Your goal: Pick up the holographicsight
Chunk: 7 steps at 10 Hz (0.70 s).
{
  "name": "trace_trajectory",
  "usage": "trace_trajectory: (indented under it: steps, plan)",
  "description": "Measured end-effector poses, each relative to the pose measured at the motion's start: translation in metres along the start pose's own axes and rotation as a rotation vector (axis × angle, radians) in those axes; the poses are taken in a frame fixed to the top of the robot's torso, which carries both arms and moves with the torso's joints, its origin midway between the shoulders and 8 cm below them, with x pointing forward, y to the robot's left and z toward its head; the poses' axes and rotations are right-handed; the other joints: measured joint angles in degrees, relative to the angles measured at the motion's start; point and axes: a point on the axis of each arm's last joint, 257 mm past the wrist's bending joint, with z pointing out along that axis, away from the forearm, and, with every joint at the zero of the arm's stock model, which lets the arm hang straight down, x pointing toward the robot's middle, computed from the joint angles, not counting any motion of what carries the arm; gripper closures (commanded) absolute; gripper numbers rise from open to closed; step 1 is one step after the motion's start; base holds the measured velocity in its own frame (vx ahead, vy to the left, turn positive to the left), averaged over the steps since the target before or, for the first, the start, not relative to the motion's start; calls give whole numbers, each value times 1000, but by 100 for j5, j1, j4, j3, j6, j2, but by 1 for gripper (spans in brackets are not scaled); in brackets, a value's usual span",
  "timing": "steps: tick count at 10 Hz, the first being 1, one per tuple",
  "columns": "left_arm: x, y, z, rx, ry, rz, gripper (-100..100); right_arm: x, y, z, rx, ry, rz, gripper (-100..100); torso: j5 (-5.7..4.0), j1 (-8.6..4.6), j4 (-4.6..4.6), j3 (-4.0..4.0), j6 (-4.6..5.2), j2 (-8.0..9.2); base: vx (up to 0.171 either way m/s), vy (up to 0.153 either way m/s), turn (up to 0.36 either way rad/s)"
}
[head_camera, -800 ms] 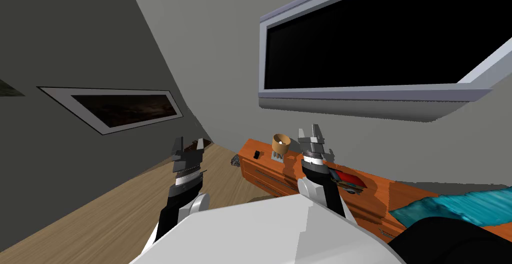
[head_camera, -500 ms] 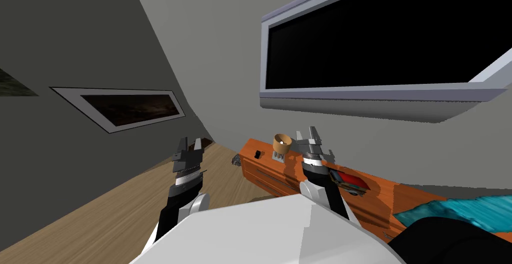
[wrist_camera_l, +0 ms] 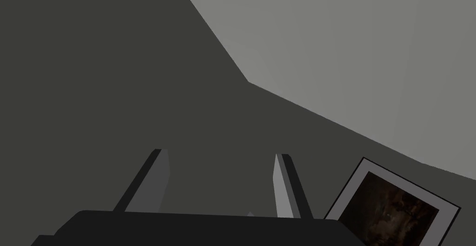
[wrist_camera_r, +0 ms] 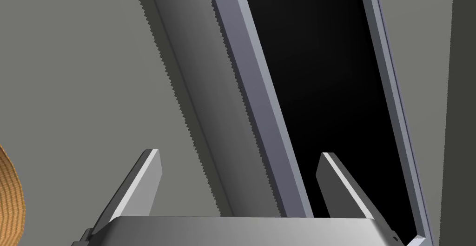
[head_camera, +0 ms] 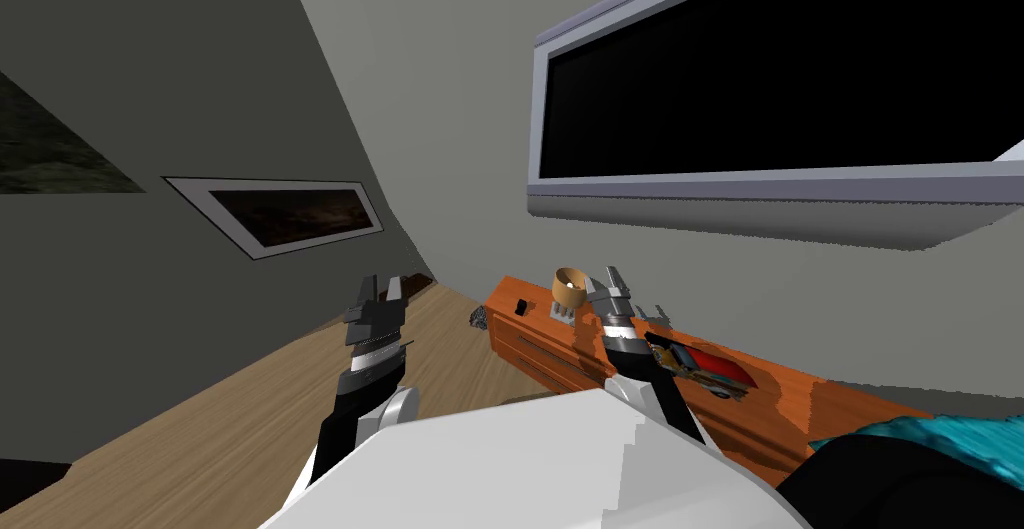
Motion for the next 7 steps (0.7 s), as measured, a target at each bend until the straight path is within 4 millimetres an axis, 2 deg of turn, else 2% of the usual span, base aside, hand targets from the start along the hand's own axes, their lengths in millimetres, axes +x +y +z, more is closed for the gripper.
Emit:
trace_trajectory:
  steps: [2, 7]
  plan:
    - [0, 0, 0, 0, 0, 0, 0, -7, -33, -19, 98, -26, 66, -100, 0, 0, -1, -3, 0, -6, 5, 29, 93]
    - [0, 0, 0, 0, 0, 0, 0, -26, -87, -47, 256, -106, 214, -100, -1, -7, -4, -10, 0, -16, 21, 26, 76]
